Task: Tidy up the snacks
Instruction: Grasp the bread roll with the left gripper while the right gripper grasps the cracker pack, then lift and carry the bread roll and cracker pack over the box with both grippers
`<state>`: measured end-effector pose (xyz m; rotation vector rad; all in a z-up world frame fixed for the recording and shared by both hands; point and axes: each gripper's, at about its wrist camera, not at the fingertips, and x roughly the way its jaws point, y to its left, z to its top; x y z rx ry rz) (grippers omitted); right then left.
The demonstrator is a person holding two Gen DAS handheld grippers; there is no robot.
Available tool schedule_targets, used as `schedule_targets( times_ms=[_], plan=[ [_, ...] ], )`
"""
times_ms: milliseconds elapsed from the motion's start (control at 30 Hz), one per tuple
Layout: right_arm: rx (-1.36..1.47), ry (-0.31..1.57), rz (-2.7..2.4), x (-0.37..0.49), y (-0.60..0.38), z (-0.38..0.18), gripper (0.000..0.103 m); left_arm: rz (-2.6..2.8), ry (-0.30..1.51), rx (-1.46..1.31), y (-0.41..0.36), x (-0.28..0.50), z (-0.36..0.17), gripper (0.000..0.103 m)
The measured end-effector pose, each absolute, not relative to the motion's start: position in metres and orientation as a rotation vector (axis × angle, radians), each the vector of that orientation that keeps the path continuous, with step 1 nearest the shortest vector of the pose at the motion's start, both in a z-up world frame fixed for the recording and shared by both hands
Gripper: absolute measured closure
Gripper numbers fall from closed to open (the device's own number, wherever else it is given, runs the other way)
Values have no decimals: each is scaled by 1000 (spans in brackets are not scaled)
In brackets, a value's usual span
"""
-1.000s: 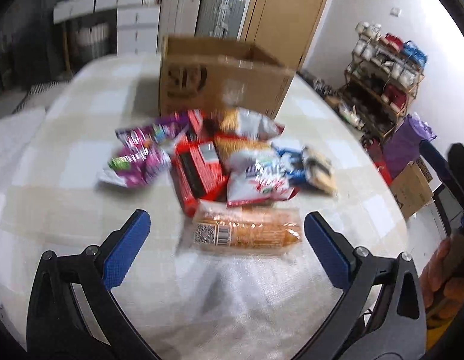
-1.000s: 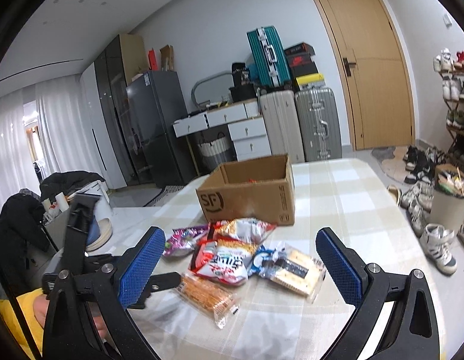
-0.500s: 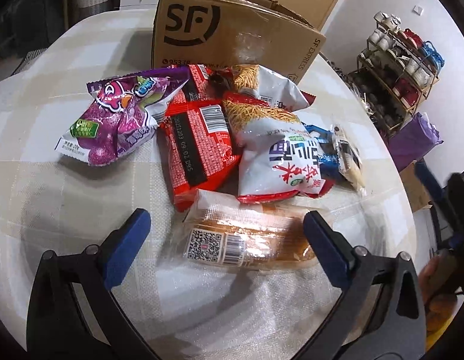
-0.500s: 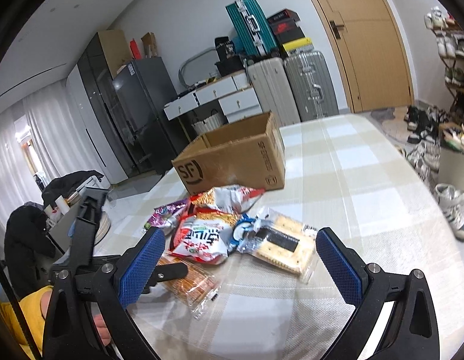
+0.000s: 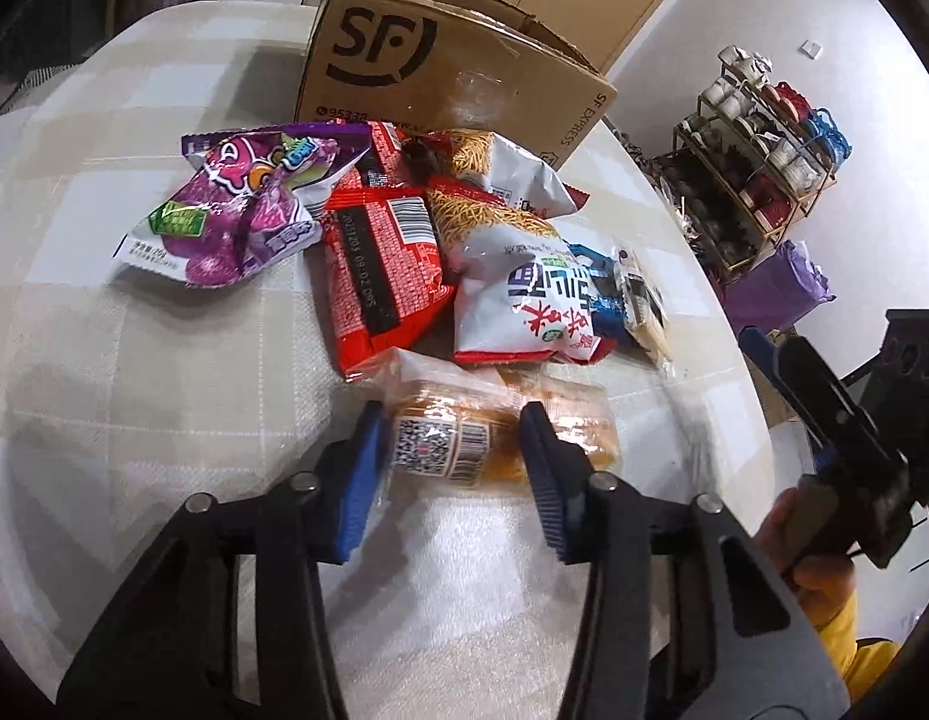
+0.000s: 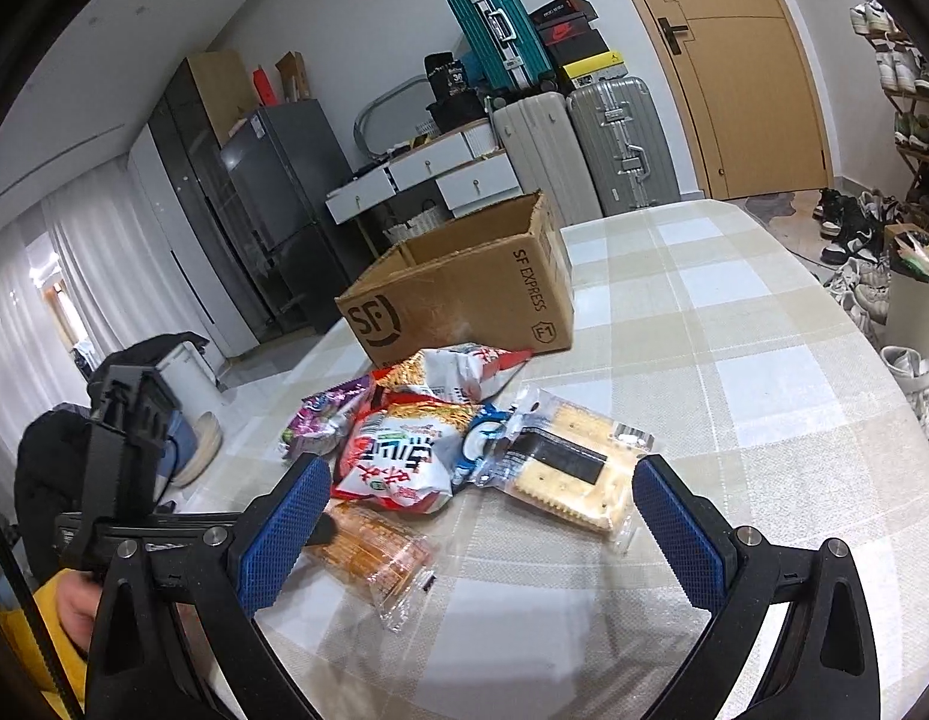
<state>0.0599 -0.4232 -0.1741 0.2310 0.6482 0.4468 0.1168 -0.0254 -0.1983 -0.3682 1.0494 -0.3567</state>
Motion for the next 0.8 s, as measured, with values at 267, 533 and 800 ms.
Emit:
schedule_targets(
  times_ms=[267,533,800],
  plan=[
    [200,763,373,91,-425,-184,1,-376,1017,-364,-29,110,-189,68],
    [242,957,318,140,-422,-210,1,-405,961,-312,-31,95,-178,73],
    [202,1009,290,152,-410,-217,19,-439,932,-287,-41,82,-166,74]
  ],
)
